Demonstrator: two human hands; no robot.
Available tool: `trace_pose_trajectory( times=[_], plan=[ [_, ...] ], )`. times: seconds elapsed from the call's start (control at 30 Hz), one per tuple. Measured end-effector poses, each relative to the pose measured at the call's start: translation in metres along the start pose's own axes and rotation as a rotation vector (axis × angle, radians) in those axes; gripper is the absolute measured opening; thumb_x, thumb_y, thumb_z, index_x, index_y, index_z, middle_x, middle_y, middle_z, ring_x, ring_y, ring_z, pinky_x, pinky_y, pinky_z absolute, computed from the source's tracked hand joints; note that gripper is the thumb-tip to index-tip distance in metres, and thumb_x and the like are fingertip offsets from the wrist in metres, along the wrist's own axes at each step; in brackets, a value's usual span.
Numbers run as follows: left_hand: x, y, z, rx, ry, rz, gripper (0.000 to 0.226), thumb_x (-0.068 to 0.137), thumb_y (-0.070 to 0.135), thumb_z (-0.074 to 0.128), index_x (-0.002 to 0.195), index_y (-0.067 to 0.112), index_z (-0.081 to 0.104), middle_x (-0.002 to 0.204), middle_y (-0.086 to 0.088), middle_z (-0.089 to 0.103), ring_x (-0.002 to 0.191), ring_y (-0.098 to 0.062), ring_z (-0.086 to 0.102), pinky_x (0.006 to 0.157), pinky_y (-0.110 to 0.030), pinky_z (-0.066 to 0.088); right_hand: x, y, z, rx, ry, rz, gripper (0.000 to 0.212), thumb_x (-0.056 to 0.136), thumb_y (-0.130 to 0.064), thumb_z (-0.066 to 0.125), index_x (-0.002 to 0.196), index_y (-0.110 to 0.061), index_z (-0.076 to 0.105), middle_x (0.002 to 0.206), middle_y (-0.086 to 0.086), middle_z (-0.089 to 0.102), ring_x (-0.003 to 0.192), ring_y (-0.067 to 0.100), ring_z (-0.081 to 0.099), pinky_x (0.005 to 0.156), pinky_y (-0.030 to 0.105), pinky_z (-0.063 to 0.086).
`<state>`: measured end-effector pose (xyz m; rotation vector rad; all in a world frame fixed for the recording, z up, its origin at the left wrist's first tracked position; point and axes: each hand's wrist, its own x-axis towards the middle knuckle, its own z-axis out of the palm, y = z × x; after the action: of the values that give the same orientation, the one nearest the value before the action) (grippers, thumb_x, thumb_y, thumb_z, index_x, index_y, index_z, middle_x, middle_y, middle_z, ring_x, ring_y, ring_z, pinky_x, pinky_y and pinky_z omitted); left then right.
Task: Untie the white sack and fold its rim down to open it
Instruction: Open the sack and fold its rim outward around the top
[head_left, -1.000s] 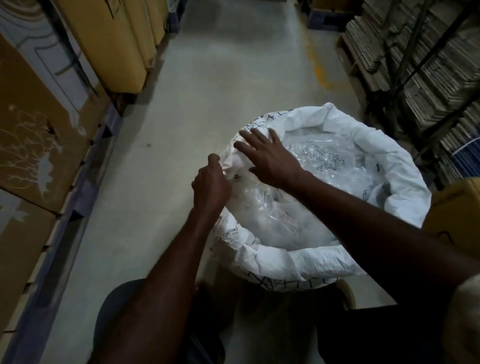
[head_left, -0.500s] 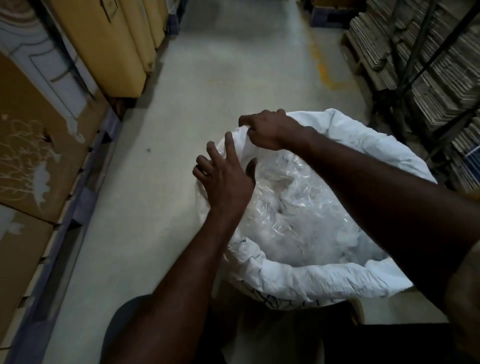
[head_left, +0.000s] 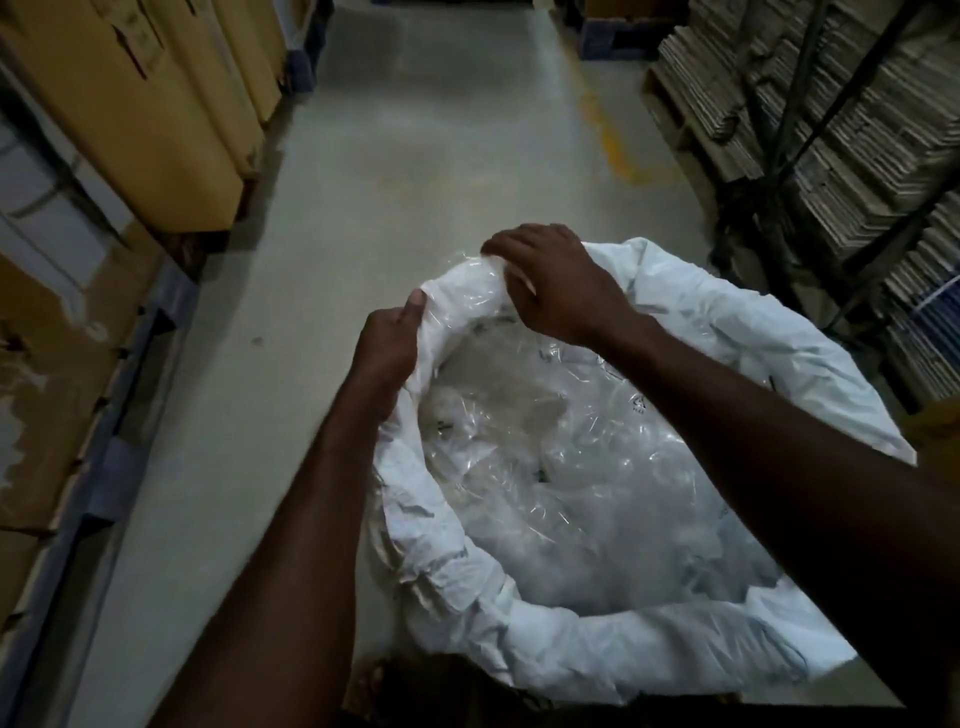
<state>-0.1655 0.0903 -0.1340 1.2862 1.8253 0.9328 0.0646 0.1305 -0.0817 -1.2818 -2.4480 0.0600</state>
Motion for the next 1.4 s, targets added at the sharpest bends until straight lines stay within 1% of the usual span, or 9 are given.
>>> trace_pose_trajectory(
  times=[0.13, 0.33, 0.43, 0.57, 0.73, 0.93, 1.1, 1.27, 1.4],
  plan=[
    [0.002, 0.006, 0.005, -0.035, 0.014, -0.013, 0.062, 0.114, 0.053, 0.043, 0.071, 0.008, 0.052, 0.067, -0.001, 0.048, 0.062, -0.017, 0.043, 0.054, -0.027, 0.035, -0.013, 0.011, -0.002, 0.087, -0.072, 0.090, 0.057, 0.100, -0.032, 0.037, 0.155, -0.028, 0.052, 0.161, -0.001, 0.052, 0.150, 0.022, 0.044, 0.127, 0.064, 0.017],
    [-0.007, 0.019, 0.008, 0.296, 0.134, 0.226, 0.038, 0.105, 0.054, 0.061, 0.124, 0.021, 0.061, 0.116, -0.009, 0.071, 0.112, -0.035, 0.065, 0.091, -0.043, 0.050, -0.016, 0.024, 0.018, -0.245, -0.141, 0.048, 0.076, 0.096, -0.031, 0.071, 0.163, -0.039, 0.036, 0.168, 0.005, 0.041, 0.149, 0.035, 0.042, 0.123, 0.063, 0.027],
    [-0.021, 0.039, 0.016, 0.585, 0.184, 0.294, 0.070, 0.090, 0.054, 0.081, 0.149, 0.035, 0.049, 0.133, -0.011, 0.059, 0.126, -0.035, 0.054, 0.105, -0.050, 0.041, -0.010, 0.023, 0.022, -0.278, -0.103, 0.044, 0.083, 0.088, -0.018, 0.077, 0.161, -0.035, 0.041, 0.163, 0.009, 0.047, 0.140, 0.037, 0.050, 0.120, 0.060, 0.032],
    [-0.036, 0.044, 0.035, 0.675, 0.144, 0.281, 0.107, 0.077, 0.052, 0.092, 0.164, 0.039, 0.032, 0.135, -0.012, 0.049, 0.126, -0.034, 0.048, 0.107, -0.047, 0.035, -0.006, 0.028, 0.021, -0.254, -0.265, -0.006, 0.104, 0.081, -0.040, 0.084, 0.167, -0.024, 0.028, 0.169, 0.013, 0.036, 0.150, 0.038, 0.040, 0.127, 0.063, 0.019],
    [-0.035, 0.052, 0.036, 0.667, -0.133, 0.186, 0.100, 0.092, 0.041, 0.074, 0.171, 0.032, 0.013, 0.154, -0.020, 0.038, 0.143, -0.041, 0.037, 0.122, -0.049, 0.024, -0.006, 0.042, 0.009, -0.013, -0.474, 0.040, 0.064, 0.110, -0.028, 0.042, 0.170, -0.028, 0.020, 0.176, 0.007, 0.023, 0.163, 0.026, 0.019, 0.131, 0.053, 0.001],
    [-0.034, 0.056, 0.047, 0.611, 0.003, 0.226, 0.068, 0.102, 0.002, 0.049, 0.166, 0.021, 0.035, 0.178, -0.016, 0.011, 0.158, -0.039, 0.025, 0.127, -0.052, 0.021, -0.011, 0.036, 0.006, -0.258, -0.350, 0.050, 0.077, 0.103, -0.021, 0.057, 0.166, -0.049, 0.021, 0.171, 0.007, 0.034, 0.156, 0.034, 0.034, 0.121, 0.070, 0.021],
    [-0.023, 0.050, 0.064, 0.790, 0.112, 0.507, 0.066, 0.090, 0.005, 0.065, 0.153, 0.022, 0.054, 0.163, -0.003, 0.047, 0.153, -0.029, 0.040, 0.122, -0.050, 0.026, -0.003, 0.033, 0.000, -0.346, -0.216, 0.009, 0.080, 0.088, -0.024, 0.010, 0.158, -0.046, 0.044, 0.135, 0.008, 0.065, 0.115, 0.040, 0.059, 0.095, 0.053, 0.039],
    [-0.002, 0.066, 0.087, 0.906, 0.248, 0.693, 0.036, 0.089, 0.006, 0.058, 0.125, 0.005, 0.064, 0.121, -0.015, 0.068, 0.111, -0.035, 0.065, 0.098, -0.047, 0.048, 0.015, 0.033, -0.014, -0.288, -0.205, 0.117, 0.063, 0.092, -0.016, 0.046, 0.149, -0.042, 0.055, 0.128, 0.006, 0.067, 0.115, 0.037, 0.057, 0.094, 0.048, 0.036],
    [0.006, 0.087, 0.093, 0.761, 0.228, 0.554, 0.018, 0.102, 0.005, 0.053, 0.113, 0.009, 0.067, 0.099, -0.014, 0.075, 0.089, -0.039, 0.074, 0.077, -0.047, 0.055, 0.008, 0.038, -0.029, -0.392, -0.099, 0.116, 0.058, 0.089, -0.009, 0.056, 0.139, -0.037, 0.063, 0.148, 0.008, 0.057, 0.130, 0.035, 0.051, 0.102, 0.052, 0.030]
  ],
)
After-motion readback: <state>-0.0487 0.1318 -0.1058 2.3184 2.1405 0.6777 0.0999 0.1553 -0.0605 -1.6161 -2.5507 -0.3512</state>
